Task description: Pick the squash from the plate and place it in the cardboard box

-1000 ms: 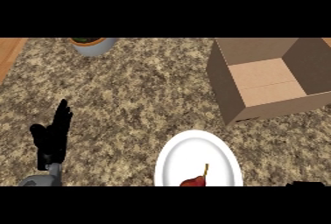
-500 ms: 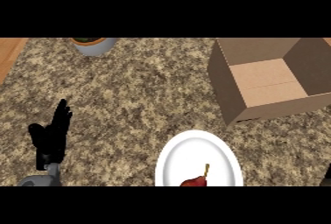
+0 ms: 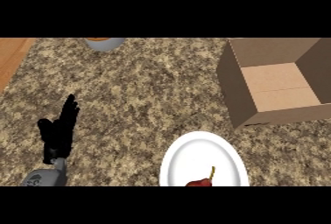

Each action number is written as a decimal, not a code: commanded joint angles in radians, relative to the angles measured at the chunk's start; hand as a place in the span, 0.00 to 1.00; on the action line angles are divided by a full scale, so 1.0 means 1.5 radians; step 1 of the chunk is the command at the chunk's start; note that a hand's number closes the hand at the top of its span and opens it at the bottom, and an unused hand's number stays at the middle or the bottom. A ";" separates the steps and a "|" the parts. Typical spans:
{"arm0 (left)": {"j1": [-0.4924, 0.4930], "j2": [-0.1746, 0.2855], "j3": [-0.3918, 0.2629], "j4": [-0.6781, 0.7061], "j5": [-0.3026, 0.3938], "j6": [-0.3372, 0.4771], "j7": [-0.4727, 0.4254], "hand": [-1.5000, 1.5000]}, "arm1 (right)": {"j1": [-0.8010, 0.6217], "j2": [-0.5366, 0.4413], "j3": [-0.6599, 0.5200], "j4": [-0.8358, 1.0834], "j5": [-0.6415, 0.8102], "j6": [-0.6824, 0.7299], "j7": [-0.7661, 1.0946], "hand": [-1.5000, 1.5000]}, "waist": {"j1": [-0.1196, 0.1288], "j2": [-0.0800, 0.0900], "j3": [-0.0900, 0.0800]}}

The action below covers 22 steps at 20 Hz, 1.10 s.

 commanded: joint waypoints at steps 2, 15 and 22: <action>0.005 0.019 0.007 -0.013 0.005 -0.036 -0.015 0.50 | -0.169 0.014 0.077 0.134 -0.018 0.043 0.023 1.00 | 0.026 0.005 0.000; -0.041 -0.023 0.003 0.037 -0.021 -0.012 -0.013 0.50 | -0.504 0.257 0.254 0.557 0.217 0.031 -0.038 1.00 | 0.029 0.009 0.000; -0.029 -0.031 -0.008 0.007 -0.035 -0.002 0.003 0.50 | -0.576 0.348 0.252 0.776 0.216 0.095 -0.147 0.00 | 0.024 0.007 0.001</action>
